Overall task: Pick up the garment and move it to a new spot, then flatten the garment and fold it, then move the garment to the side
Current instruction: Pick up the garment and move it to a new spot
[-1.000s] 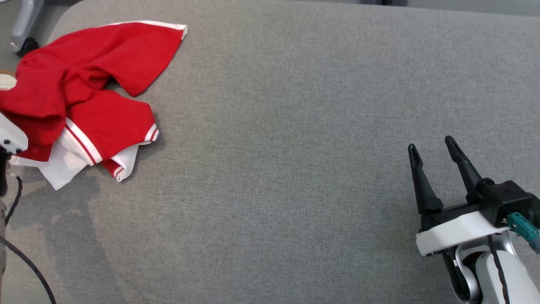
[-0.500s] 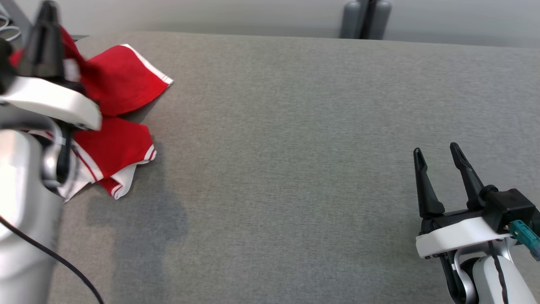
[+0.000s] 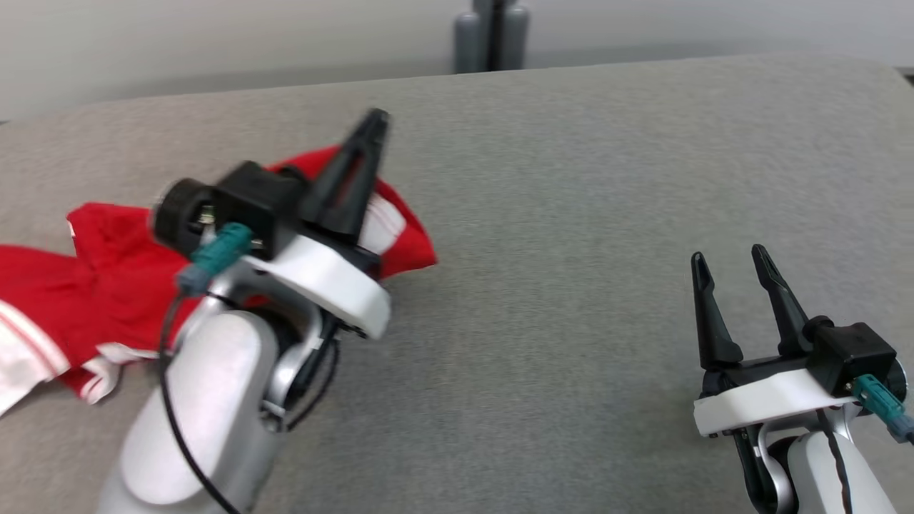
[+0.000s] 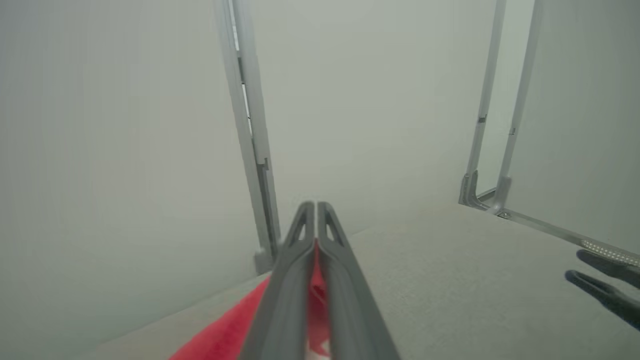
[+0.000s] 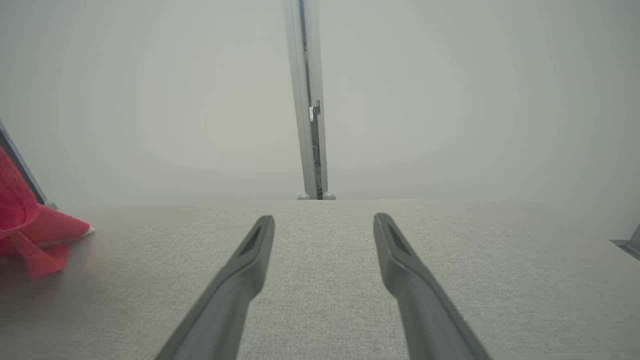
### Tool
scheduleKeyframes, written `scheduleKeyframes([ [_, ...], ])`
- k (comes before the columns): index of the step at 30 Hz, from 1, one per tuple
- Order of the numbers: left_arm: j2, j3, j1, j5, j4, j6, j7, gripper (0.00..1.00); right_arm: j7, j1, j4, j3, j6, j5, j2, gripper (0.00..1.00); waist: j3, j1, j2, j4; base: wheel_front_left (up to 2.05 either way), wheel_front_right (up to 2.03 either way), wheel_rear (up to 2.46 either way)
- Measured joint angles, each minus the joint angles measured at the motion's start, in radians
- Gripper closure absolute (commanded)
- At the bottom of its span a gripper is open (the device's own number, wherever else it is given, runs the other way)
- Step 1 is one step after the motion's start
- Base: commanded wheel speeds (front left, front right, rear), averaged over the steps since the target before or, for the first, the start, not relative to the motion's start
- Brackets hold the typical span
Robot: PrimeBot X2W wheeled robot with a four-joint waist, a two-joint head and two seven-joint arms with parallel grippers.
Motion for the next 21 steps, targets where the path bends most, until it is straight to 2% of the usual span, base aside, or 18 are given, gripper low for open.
scheduleKeyframes([
  [5, -0.056, -0.071, -0.037, 0.000, 0.039, -0.024, 0.017, 1.00, -0.013, -0.014, 0.010, 0.012, 0.000, 0.009, 0.004, 0.00, 0.011, 0.0000, 0.0000, -0.089, 0.00, 0.00, 0.00],
  [13, -0.124, -0.131, -0.157, 0.006, 0.164, -0.049, 0.009, 1.00, -0.026, -0.039, 0.032, 0.036, 0.000, 0.056, 0.005, 0.00, 0.057, 0.0000, 0.0000, -0.244, 0.00, 0.00, 0.00],
  [17, -0.139, -0.151, -0.207, -0.002, 0.254, -0.058, 0.005, 1.00, -0.029, -0.043, 0.042, 0.045, 0.000, 0.080, 0.005, 0.00, 0.092, 0.0000, 0.0000, -0.314, 0.00, 0.00, 0.00],
  [21, -0.152, -0.184, -0.225, -0.024, 0.363, -0.076, 0.002, 1.00, -0.029, -0.044, 0.042, 0.048, 0.000, 0.107, 0.005, 0.00, 0.140, 0.0000, 0.0000, -0.357, 0.00, 0.00, 0.00],
])
